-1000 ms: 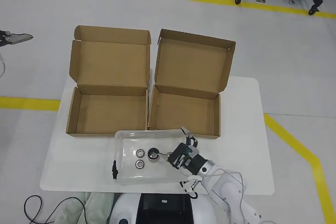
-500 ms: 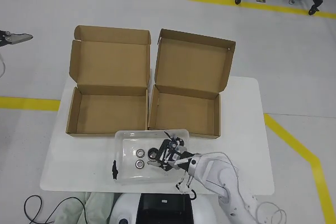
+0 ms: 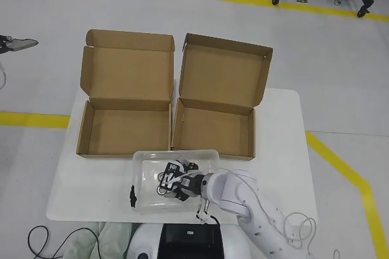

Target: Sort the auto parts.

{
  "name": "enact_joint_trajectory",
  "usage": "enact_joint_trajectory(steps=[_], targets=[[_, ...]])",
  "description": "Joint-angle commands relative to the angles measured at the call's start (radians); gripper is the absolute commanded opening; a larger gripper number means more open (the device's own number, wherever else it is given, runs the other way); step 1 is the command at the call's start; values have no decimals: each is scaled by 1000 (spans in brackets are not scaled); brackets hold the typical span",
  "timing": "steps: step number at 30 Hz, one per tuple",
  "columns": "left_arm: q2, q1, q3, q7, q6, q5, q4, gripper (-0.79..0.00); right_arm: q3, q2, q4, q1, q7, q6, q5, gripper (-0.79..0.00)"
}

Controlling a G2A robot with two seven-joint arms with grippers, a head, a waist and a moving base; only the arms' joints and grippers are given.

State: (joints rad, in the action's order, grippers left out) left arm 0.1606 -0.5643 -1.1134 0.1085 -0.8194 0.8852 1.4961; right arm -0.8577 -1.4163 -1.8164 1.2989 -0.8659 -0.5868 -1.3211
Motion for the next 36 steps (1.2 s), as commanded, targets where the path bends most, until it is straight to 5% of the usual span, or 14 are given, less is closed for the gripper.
enact_joint_trajectory(steps=[1,5,22,36], targets=[[0,0,0,0,0,0,0,0,14,-3,12,-18,-26,14,12,-114],[0,0,0,0,0,0,0,0,33,-6,33,-44,-68,50,23,-206],[0,0,0,0,0,0,0,0,79,-10,126,-99,-134,125,49,-172],[0,0,0,0,0,0,0,0,121,-17,209,-149,-113,129,79,-249]])
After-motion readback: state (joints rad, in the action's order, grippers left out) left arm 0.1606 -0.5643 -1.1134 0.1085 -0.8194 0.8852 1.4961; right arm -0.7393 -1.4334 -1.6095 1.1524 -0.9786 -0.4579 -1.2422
